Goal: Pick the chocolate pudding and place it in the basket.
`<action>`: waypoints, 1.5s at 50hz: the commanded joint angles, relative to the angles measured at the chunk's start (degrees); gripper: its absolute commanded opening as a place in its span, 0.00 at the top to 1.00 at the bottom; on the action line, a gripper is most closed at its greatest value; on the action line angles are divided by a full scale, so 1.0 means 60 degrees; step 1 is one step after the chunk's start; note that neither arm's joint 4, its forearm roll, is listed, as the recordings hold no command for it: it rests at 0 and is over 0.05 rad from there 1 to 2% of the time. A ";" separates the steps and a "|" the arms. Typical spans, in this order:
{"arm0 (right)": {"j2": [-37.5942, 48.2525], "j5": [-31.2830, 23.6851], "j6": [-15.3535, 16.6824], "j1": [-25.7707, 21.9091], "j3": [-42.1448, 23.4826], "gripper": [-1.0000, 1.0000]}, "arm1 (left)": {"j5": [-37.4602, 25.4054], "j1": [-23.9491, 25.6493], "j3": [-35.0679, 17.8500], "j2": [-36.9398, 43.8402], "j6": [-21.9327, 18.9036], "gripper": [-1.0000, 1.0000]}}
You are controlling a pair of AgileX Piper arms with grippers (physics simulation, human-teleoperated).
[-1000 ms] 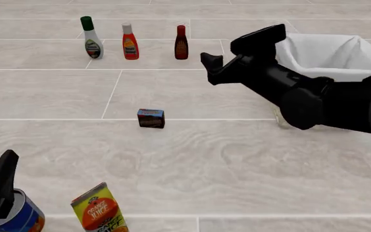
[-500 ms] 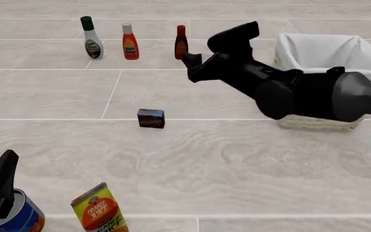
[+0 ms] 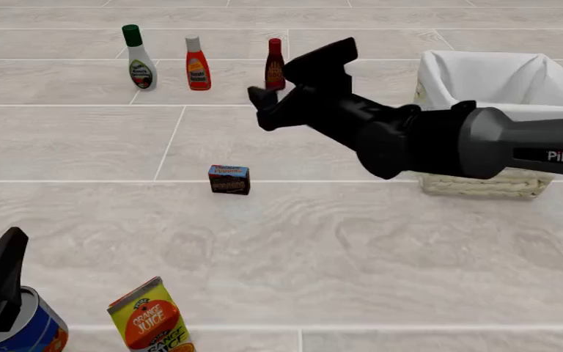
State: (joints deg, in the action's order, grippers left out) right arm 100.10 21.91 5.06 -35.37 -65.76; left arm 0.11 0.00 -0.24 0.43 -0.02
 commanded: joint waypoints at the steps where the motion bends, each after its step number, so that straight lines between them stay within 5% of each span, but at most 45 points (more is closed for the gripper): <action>1: 0.0361 -0.0123 0.0042 -0.0241 -0.0361 0.00 | 0.0000 -0.0001 0.0000 0.0001 0.0000 0.00; 28: 0.1279 -0.1898 0.0376 -0.0456 -0.2409 0.00 | 0.0000 0.0001 0.0000 0.0001 -0.0004 0.00; 75: 0.2901 -0.6664 0.1400 -0.0813 -0.6924 0.00 | 0.0000 -0.0003 0.0000 0.0001 0.0002 0.00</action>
State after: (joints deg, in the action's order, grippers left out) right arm 116.07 -13.50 12.34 -39.67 -102.87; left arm 0.11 -0.01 -0.24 0.43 -0.01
